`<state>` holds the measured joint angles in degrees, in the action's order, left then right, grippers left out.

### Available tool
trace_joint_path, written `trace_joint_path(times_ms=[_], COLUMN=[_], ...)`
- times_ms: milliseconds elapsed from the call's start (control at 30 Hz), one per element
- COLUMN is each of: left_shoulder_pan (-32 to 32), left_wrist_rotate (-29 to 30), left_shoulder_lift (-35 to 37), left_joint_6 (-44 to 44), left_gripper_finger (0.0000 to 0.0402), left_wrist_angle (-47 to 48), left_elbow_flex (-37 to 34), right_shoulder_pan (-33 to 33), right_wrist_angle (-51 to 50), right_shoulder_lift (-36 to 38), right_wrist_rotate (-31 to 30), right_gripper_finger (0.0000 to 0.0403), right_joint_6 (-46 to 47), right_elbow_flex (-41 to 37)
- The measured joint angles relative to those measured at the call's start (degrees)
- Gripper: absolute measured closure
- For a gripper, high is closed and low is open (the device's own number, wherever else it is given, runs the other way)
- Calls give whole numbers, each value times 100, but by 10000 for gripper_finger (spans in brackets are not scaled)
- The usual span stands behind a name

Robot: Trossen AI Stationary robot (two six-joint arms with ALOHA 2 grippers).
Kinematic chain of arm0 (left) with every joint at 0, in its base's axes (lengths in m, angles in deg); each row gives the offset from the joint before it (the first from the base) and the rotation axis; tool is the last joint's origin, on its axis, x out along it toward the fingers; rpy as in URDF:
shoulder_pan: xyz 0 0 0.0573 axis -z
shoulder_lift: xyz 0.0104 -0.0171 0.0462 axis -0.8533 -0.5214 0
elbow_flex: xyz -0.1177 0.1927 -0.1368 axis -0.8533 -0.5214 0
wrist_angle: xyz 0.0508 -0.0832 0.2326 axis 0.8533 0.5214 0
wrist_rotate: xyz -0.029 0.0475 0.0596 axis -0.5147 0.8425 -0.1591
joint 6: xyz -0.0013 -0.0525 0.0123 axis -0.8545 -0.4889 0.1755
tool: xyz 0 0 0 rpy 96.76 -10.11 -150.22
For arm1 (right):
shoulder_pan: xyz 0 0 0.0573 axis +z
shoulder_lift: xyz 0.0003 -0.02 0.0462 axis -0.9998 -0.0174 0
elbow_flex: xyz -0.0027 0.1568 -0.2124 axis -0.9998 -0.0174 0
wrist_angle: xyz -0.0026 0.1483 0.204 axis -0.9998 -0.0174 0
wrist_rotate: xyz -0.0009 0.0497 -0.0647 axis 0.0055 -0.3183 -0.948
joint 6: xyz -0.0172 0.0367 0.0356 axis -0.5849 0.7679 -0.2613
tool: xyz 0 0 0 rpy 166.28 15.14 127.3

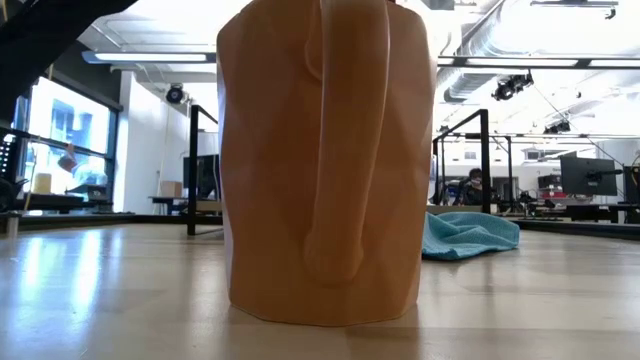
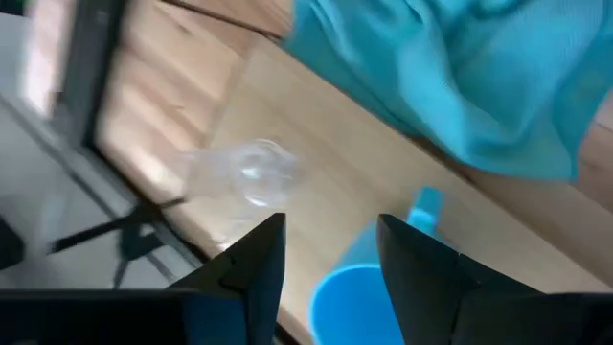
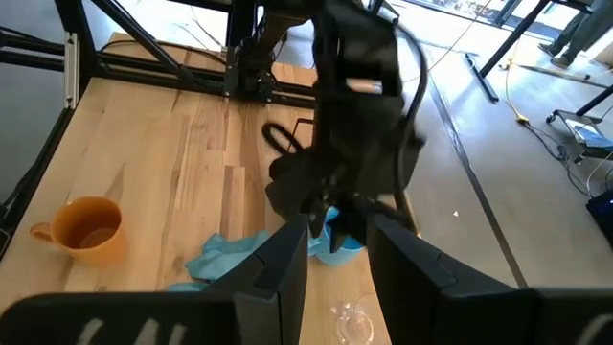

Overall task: Stack small to large cups/mugs on shelf
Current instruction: Put the brown mug on the shelf

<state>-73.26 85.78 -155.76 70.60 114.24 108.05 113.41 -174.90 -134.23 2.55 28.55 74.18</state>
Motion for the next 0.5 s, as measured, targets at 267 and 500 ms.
trace_joint_path(times_ms=[267, 500], left_shoulder_pan=[388, 614], left_wrist_rotate=[115, 155], left_shoulder_lift=[294, 724], left_joint_6=[-671, -2047], left_gripper_finger=[247, 247], left_wrist_angle=[107, 295], left_elbow_flex=[409, 464], right_shoulder_pan=[0, 0], right_wrist_angle=[-7, -32], right_shoulder_lift=[0, 0], right_wrist_rotate=[99, 106], right_gripper_finger=[302, 302], right_joint_6=[109, 116], right_elbow_flex=[0, 0])
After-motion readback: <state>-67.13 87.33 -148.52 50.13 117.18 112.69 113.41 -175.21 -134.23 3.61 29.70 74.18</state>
